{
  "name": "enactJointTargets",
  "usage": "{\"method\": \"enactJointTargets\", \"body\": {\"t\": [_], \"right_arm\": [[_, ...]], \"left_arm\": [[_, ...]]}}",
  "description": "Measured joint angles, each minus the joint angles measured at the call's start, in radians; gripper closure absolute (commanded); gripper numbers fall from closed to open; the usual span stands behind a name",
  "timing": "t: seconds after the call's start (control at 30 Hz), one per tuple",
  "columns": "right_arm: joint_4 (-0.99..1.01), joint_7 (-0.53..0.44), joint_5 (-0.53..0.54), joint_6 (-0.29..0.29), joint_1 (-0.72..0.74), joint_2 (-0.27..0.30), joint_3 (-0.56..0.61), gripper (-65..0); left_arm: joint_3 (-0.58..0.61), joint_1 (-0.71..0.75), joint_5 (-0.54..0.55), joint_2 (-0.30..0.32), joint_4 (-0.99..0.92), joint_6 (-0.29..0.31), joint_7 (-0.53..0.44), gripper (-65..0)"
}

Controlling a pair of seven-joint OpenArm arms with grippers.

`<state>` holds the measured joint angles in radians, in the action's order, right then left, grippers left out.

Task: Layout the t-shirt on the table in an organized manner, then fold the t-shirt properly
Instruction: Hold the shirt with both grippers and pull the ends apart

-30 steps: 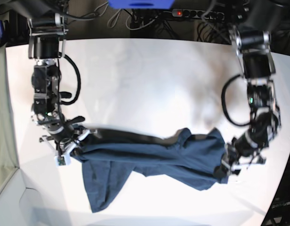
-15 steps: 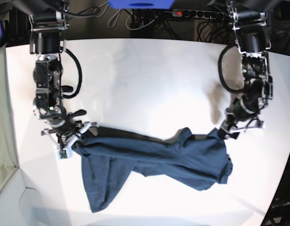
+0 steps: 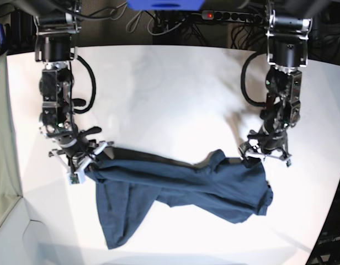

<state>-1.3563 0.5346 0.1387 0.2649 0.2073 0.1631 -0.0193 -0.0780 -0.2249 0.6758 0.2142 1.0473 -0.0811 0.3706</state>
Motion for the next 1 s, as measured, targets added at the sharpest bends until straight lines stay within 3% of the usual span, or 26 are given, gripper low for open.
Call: {"method": "enactJointTargets", "body": {"t": [0.1,0.27,0.43,0.57,0.8,1.0], "right_arm": [[0.000,0.000,0.000,0.000,0.000,0.000,0.000,0.0],[0.000,0.000,0.000,0.000,0.000,0.000,0.000,0.0],[0.000,0.000,0.000,0.000,0.000,0.000,0.000,0.0],[0.000,0.001,0.000,0.000,0.000,0.002,-0.002,0.0],[-0.025,0.008,-0.002,-0.001,0.008,0.003,-0.006,0.0],[-0.160,0.022,-0.001,0.000,0.000,0.006,-0.003,0.0]], "left_arm": [[0.002,-0.040,-0.022,-0.005,-0.056,0.003,-0.003,-39.9],[0.002,-0.058,-0.038,-0.014,-0.103,0.003,-0.024,-24.0],[0.000,-0.068,-0.034,-0.015,-0.117,0.003,-0.024,-15.9],[-0.002,-0.045,-0.021,-0.015,-0.074,0.001,0.011,0.0],[-0.012,0.075,-0.027,-0.012,0.169,-0.021,0.067,-0.1],[-0.139,0.124,-0.023,-0.018,0.458,-0.021,0.060,-0.1]]}}
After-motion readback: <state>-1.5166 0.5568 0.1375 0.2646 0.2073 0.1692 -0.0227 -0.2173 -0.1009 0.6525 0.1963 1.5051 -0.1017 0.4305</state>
